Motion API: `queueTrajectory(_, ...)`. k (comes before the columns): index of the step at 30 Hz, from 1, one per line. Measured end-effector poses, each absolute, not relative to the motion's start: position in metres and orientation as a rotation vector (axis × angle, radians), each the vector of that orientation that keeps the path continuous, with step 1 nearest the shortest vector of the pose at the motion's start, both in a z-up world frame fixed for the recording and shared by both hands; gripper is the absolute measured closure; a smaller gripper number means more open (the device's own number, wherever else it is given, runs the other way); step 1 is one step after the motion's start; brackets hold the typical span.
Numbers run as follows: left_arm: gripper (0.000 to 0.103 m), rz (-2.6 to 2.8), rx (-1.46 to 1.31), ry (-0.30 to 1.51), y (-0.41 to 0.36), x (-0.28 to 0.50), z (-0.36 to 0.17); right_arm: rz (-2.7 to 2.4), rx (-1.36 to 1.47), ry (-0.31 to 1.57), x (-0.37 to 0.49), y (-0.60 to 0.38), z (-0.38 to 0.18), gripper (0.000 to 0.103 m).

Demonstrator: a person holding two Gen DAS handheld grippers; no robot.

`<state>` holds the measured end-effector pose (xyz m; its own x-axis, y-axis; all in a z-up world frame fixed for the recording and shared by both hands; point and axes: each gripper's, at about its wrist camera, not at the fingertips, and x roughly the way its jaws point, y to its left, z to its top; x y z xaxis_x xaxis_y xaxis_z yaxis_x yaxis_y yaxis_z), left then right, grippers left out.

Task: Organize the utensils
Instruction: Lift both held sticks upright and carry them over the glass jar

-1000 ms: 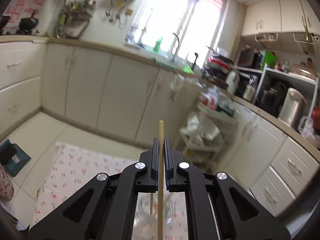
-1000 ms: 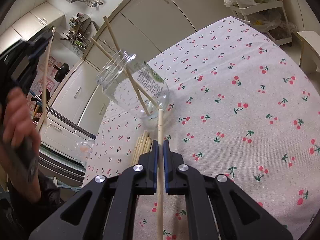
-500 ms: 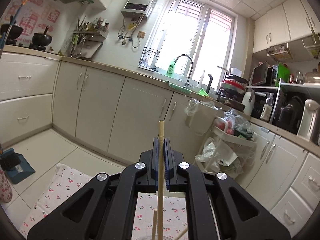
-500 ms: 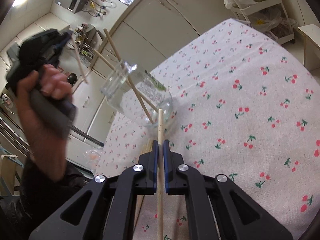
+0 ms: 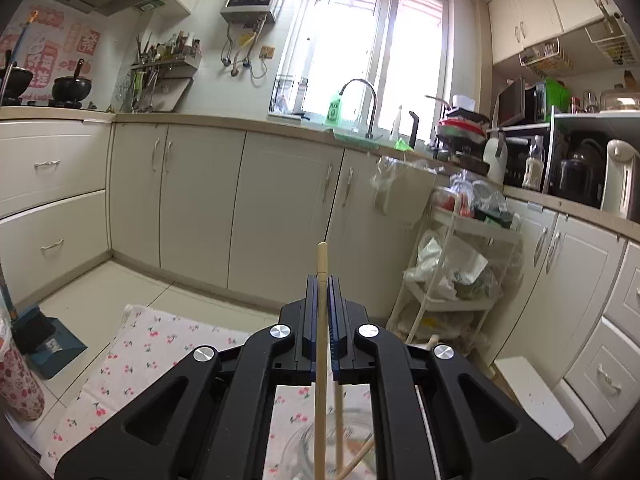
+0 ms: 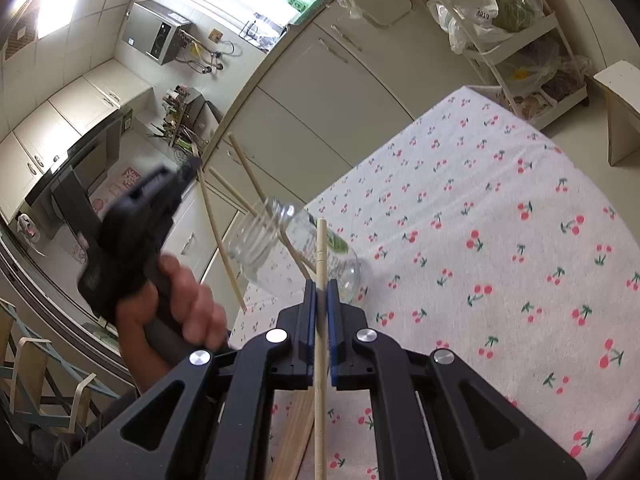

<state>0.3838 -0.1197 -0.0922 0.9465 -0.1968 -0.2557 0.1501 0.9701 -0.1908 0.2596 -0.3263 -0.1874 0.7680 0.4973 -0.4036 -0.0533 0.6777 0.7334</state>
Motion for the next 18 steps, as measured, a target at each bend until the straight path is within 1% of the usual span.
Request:
queueTrajectory(6, 0.098, -0.172, -0.188, 0.312, -0.107, 0.383, -0.099, 0.332, 0.77, 0.603, 0.263, -0.33, -0.177, 0.097)
queueTrajectory(12, 0.098, -0.179, -0.248, 0.299, -0.097, 0.386, -0.082, 0.335, 0.775, 0.6, 0.264, -0.332, -0.178, 0.097)
queueTrajectory(18, 0.098, -0.17, -0.317, 0.176, -0.095, 0.384, -0.045, 0.34, 0.788, 0.603, 0.264, -0.333, -0.182, 0.097)
